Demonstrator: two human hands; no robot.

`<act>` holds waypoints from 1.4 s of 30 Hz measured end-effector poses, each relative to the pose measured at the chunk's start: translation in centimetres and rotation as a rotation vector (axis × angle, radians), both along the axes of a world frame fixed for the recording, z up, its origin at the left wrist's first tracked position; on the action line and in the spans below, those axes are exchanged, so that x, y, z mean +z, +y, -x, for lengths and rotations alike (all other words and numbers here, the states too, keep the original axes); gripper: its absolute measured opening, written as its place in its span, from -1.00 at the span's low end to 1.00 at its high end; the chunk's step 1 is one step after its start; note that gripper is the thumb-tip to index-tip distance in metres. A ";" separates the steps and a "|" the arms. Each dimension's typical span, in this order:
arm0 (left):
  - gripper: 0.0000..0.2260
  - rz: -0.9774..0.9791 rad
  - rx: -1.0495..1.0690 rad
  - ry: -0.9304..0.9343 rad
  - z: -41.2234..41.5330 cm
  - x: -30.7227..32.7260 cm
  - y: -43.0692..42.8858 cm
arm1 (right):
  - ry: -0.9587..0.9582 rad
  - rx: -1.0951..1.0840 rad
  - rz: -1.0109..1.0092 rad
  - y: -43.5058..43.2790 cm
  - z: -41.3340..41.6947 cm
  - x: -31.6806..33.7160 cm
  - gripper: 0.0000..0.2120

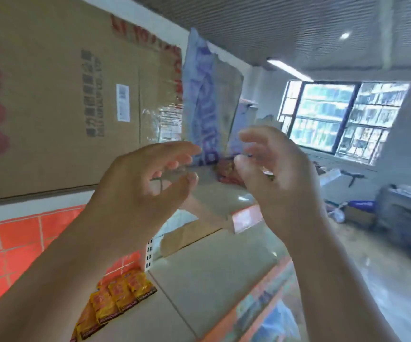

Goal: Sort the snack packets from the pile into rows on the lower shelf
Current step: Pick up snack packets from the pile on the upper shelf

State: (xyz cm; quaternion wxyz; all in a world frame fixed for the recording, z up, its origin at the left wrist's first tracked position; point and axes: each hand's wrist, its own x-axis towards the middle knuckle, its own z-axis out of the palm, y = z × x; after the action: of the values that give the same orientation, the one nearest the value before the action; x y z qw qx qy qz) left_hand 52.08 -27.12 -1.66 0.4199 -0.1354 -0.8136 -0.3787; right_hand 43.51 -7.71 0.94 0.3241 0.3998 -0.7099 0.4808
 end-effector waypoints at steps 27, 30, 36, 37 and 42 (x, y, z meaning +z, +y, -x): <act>-0.58 0.443 0.102 -0.118 17.3 11.2 28.7 | -0.055 -0.251 -0.123 39.3 13.9 6.2 -0.85; -0.56 0.436 0.112 -0.103 18.8 11.4 29.5 | -0.046 -0.246 -0.099 40.1 15.4 5.9 -0.83; -0.51 0.416 0.104 -0.090 23.1 11.6 30.2 | -0.034 -0.239 -0.141 40.5 19.6 5.4 -0.76; -0.51 0.412 0.107 -0.075 24.0 11.4 30.3 | -0.031 -0.243 -0.137 40.5 20.6 5.3 -0.76; -0.54 0.399 0.118 -0.043 29.5 10.0 30.0 | -0.010 -0.227 -0.175 38.8 26.5 4.4 -0.78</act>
State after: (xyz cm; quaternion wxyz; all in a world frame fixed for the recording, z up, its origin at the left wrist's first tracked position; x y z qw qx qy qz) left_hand 22.61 2.89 8.33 0.3888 -0.1596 -0.8878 -0.1878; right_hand 17.02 31.05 5.38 0.3369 0.3412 -0.7913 0.3794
